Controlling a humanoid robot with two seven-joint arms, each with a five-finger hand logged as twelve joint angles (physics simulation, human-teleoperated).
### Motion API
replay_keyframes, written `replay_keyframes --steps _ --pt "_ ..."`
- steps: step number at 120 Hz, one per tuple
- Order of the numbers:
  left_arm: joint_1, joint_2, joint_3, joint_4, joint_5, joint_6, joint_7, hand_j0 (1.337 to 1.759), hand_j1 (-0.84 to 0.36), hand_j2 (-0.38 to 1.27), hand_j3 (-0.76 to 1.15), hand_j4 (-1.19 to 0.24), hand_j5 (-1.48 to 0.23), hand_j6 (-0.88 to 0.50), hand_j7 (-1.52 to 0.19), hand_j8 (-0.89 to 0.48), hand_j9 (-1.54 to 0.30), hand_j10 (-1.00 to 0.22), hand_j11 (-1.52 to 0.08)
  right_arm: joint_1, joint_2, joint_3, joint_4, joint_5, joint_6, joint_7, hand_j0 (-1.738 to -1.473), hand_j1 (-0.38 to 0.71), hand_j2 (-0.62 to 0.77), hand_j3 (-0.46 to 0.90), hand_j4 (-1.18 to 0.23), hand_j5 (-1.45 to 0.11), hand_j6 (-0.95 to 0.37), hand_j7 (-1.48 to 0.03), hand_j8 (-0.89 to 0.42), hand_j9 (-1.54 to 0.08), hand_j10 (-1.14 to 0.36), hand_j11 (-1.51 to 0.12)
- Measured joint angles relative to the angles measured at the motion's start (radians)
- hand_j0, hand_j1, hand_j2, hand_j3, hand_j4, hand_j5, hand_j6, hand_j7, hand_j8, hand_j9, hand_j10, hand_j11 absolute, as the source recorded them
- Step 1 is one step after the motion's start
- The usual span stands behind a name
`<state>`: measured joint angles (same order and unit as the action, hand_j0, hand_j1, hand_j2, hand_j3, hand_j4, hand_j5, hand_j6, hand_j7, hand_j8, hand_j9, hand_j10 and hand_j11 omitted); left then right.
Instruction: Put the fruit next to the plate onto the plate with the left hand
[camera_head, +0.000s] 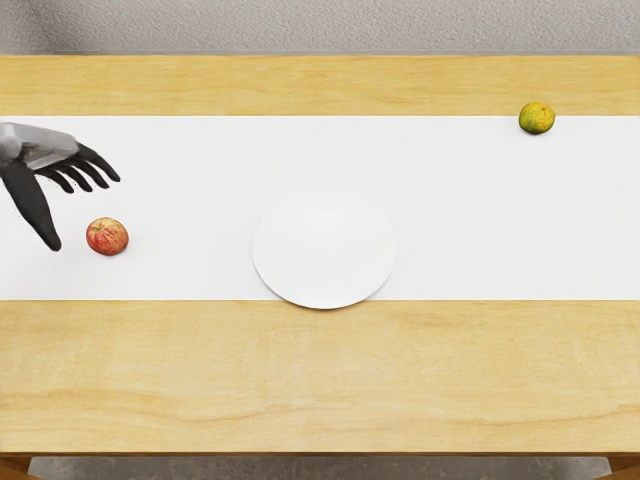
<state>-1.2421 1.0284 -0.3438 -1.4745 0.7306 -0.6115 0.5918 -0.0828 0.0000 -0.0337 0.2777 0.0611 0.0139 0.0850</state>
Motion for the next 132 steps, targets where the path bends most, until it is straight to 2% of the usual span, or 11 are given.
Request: replay_keyframes --steps 8,17,32,40,53,92,132 --pt "-0.008 -0.041 -0.004 -0.031 0.074 0.0 0.009 1.658 0.05 0.05 0.0 -0.25 -0.33 -0.26 -0.33 -0.26 -0.33 -0.25 -0.32 0.0 0.0 0.0 0.0 0.0 0.0 0.0 -1.658 -0.31 -0.01 0.0 -0.04 -0.05 -0.04 -0.05 -0.04 -0.05 -0.04 -0.05" --pt "0.014 -0.092 -0.001 -0.053 0.191 0.001 0.014 1.658 0.05 0.05 0.0 -0.25 -0.33 -0.26 -0.33 -0.26 -0.33 -0.25 -0.33 0.001 0.0 0.0 0.0 0.0 0.0 0.0 -1.658 -0.31 -0.01 0.0 -0.04 -0.05 -0.04 -0.05 -0.04 -0.05 -0.04 -0.05" --pt "0.032 -0.119 0.027 -0.067 0.359 0.07 0.018 1.658 0.05 0.05 0.0 -0.26 -0.33 -0.26 -0.33 -0.26 -0.33 -0.26 -0.33 0.003 0.0 0.0 0.0 0.0 0.0 0.0 -1.658 -0.31 -0.01 0.0 -0.04 -0.05 -0.04 -0.05 -0.04 -0.05 -0.04 -0.05" --pt "0.026 -0.202 0.048 -0.03 0.406 0.098 0.018 1.658 0.05 0.05 0.0 -0.26 -0.33 -0.26 -0.33 -0.26 -0.33 -0.26 -0.33 0.003 0.0 0.0 0.0 0.0 0.0 0.0 -1.658 -0.31 -0.01 0.0 -0.04 -0.05 -0.04 -0.05 -0.04 -0.05 -0.04 -0.05" --pt "0.053 -0.222 0.086 -0.003 0.494 0.171 0.019 1.658 0.05 0.05 0.0 -0.26 -0.33 -0.26 -0.33 -0.26 -0.33 -0.26 -0.33 0.003 0.0 0.0 0.0 0.0 0.0 0.0 -1.658 -0.31 -0.01 0.0 -0.04 -0.05 -0.04 -0.05 -0.04 -0.05 -0.04 -0.05" --pt "0.163 -0.268 0.16 -0.009 0.641 0.364 0.019 1.658 0.05 0.05 0.0 -0.26 -0.33 -0.26 -0.33 -0.26 -0.33 -0.26 -0.33 0.003 0.0 0.0 0.0 0.0 0.0 0.0 -1.658 -0.31 -0.01 0.0 -0.04 -0.05 -0.04 -0.05 -0.04 -0.05 -0.04 -0.05" --pt "0.196 -0.297 0.224 0.025 0.673 0.452 0.019 1.658 0.03 0.06 0.0 -0.27 -0.35 -0.28 -0.35 -0.28 -0.35 -0.27 -0.35 0.003 0.0 0.0 0.0 0.0 0.0 0.0 -1.658 -0.31 -0.01 0.0 -0.04 -0.05 -0.04 -0.05 -0.04 -0.05 -0.04 -0.05"
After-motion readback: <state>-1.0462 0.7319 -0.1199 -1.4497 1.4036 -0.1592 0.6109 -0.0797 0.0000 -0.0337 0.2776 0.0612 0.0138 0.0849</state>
